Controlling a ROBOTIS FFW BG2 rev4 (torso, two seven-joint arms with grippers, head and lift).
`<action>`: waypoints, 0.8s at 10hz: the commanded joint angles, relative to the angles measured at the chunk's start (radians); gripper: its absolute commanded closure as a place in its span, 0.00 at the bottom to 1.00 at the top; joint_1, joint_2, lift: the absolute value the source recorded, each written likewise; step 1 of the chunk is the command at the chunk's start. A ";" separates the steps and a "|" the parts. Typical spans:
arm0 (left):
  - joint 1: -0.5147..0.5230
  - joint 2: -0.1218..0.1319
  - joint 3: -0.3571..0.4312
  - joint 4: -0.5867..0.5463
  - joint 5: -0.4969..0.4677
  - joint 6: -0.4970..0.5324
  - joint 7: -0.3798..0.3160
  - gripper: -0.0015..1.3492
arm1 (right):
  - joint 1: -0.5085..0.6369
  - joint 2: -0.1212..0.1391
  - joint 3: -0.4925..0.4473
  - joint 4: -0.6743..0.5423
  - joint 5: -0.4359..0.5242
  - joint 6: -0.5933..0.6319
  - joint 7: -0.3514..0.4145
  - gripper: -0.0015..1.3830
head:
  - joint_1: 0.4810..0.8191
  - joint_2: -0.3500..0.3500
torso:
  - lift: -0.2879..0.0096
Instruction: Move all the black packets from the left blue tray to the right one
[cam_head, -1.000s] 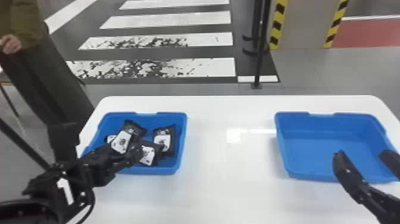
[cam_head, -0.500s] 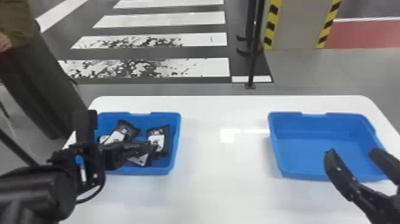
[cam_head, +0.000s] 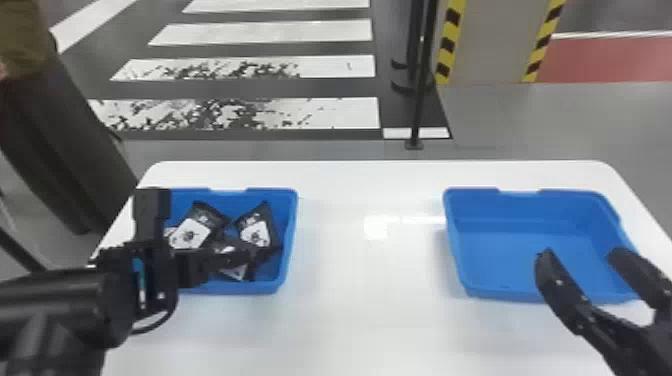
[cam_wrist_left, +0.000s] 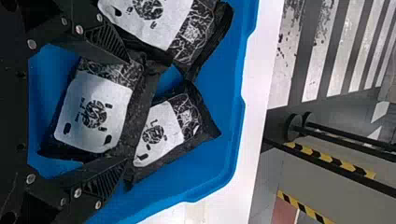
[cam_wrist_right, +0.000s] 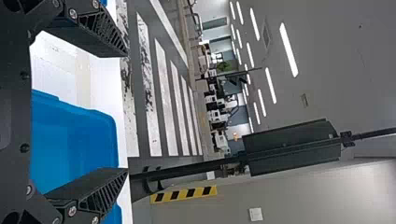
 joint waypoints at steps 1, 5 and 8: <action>-0.015 0.004 -0.008 0.025 -0.008 0.002 -0.003 0.47 | 0.000 0.000 0.001 0.000 -0.002 -0.001 0.000 0.11 | 0.63 0.61 | 0.50; 0.004 -0.008 0.000 0.020 -0.070 -0.022 -0.012 0.90 | 0.002 0.000 -0.001 0.005 -0.012 -0.001 0.003 0.11 | 0.63 0.62 | 0.50; 0.044 -0.008 0.018 -0.061 -0.106 -0.039 -0.014 0.89 | 0.002 0.000 -0.001 0.005 -0.014 -0.001 0.003 0.11 | 0.63 0.64 | 0.50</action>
